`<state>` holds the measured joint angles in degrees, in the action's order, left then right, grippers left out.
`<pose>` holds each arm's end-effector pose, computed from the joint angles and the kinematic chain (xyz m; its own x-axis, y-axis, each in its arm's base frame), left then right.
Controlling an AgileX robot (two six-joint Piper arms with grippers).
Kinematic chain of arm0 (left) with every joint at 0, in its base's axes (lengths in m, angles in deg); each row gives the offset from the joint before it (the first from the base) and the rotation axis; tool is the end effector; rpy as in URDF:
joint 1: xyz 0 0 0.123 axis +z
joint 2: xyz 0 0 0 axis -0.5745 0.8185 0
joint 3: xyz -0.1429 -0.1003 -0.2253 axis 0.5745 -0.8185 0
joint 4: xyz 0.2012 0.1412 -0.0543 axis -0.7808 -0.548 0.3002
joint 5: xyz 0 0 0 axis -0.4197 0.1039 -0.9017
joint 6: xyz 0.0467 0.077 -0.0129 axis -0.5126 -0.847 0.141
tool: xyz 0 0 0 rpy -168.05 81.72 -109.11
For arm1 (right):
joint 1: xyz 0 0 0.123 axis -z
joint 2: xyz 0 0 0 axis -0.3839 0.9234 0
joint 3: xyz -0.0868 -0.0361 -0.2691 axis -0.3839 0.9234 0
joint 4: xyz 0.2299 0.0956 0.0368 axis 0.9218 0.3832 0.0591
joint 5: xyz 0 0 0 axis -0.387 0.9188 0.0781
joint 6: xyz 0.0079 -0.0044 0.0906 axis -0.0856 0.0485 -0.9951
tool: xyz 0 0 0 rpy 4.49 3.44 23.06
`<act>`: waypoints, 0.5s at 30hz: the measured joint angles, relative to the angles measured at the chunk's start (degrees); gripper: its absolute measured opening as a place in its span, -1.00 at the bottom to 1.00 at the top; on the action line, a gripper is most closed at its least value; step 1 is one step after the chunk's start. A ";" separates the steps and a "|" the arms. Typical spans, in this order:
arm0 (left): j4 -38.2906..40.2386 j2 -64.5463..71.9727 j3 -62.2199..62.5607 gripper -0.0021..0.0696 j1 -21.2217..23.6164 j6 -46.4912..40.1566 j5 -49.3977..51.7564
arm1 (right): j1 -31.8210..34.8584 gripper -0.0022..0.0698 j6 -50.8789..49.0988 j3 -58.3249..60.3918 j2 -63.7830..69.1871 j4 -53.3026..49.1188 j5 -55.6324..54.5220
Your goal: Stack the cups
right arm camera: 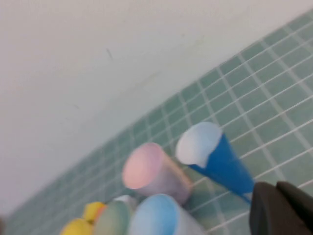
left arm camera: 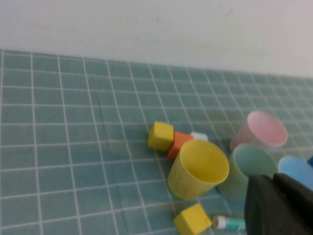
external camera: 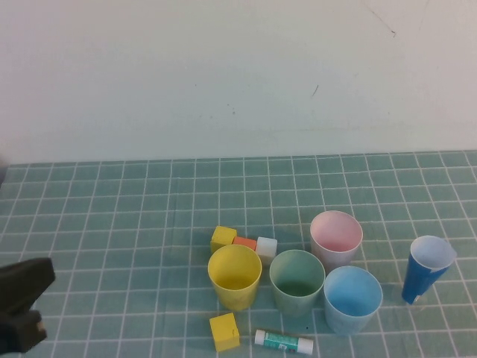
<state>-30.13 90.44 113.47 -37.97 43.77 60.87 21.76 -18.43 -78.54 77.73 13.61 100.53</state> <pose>0.0988 -0.0400 0.3124 -0.4820 -0.2129 -0.8499 0.2848 0.8793 -0.3818 0.0539 0.0092 0.1785 -0.2350 0.5778 -0.7816 0.0400 0.8092 0.5861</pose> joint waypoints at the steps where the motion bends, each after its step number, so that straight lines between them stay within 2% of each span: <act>1: -1.73 2.66 2.06 -0.95 -0.63 -0.72 1.37 | 0.00 -0.95 -1.10 0.00 0.00 3.87 -0.15; 4: -7.30 10.12 6.93 -0.95 -2.68 -1.65 4.86 | 0.00 -0.95 -2.34 0.00 0.00 8.99 -0.69; 7: -13.07 16.78 11.07 -0.95 -5.49 -1.78 7.11 | 0.00 -0.95 -1.01 0.00 0.00 9.85 -0.94; 11: -19.46 24.85 16.41 -0.95 -10.25 0.31 9.45 | 0.00 -0.95 5.44 0.00 0.00 9.24 -2.69; 15: -25.55 33.43 22.40 -0.95 -16.72 4.53 11.01 | 0.00 -0.95 7.89 0.00 0.00 9.13 -2.15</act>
<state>-55.68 123.88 135.87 -54.69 48.30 71.89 21.76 -10.55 -78.54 77.73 22.74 98.37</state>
